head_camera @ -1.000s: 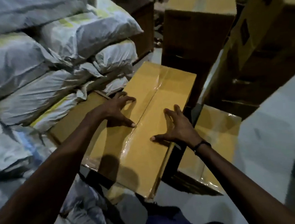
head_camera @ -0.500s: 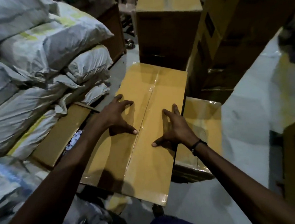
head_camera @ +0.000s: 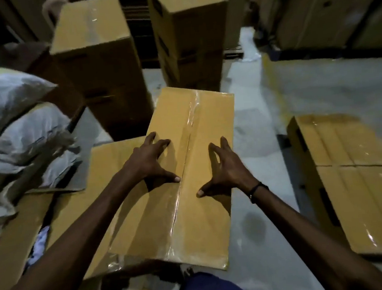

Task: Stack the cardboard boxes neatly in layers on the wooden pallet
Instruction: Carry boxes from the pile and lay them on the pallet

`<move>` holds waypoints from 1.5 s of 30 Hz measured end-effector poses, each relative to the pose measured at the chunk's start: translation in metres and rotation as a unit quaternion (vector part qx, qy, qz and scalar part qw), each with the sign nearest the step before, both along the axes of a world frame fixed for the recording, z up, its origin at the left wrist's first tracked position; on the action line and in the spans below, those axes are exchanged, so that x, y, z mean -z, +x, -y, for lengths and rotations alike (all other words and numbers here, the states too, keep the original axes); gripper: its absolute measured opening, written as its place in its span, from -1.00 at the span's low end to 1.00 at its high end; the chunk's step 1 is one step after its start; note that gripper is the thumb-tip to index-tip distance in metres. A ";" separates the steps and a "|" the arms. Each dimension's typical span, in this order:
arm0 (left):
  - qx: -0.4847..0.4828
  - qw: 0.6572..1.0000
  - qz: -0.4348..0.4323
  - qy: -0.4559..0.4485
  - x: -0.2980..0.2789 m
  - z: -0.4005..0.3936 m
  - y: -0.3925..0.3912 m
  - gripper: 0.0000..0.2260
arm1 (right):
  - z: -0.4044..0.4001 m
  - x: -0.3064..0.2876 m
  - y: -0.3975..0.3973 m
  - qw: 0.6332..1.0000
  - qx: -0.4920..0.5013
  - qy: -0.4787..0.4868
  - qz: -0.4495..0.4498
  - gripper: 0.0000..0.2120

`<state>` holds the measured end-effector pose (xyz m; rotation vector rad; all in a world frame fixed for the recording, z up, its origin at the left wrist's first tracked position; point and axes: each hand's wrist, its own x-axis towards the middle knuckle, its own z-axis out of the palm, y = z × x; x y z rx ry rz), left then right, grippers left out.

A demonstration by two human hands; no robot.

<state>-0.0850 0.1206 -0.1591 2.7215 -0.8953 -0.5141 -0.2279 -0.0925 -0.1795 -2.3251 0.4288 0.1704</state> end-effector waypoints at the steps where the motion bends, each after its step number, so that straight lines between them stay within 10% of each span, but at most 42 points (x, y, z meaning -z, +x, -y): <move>1: 0.012 1.000 -0.003 -0.004 0.000 0.020 -0.008 0.23 | 0.015 0.000 -0.013 1.000 0.016 0.000 0.004 0.50; 25: 0.366 0.925 -0.049 -0.094 0.024 0.493 -0.357 0.20 | 0.367 0.006 -0.471 0.926 0.369 -0.085 0.001 0.51; 45: 0.431 0.882 -0.076 -0.175 0.029 0.831 -0.510 0.22 | 0.664 -0.009 -0.637 0.881 0.457 -0.114 -0.036 0.48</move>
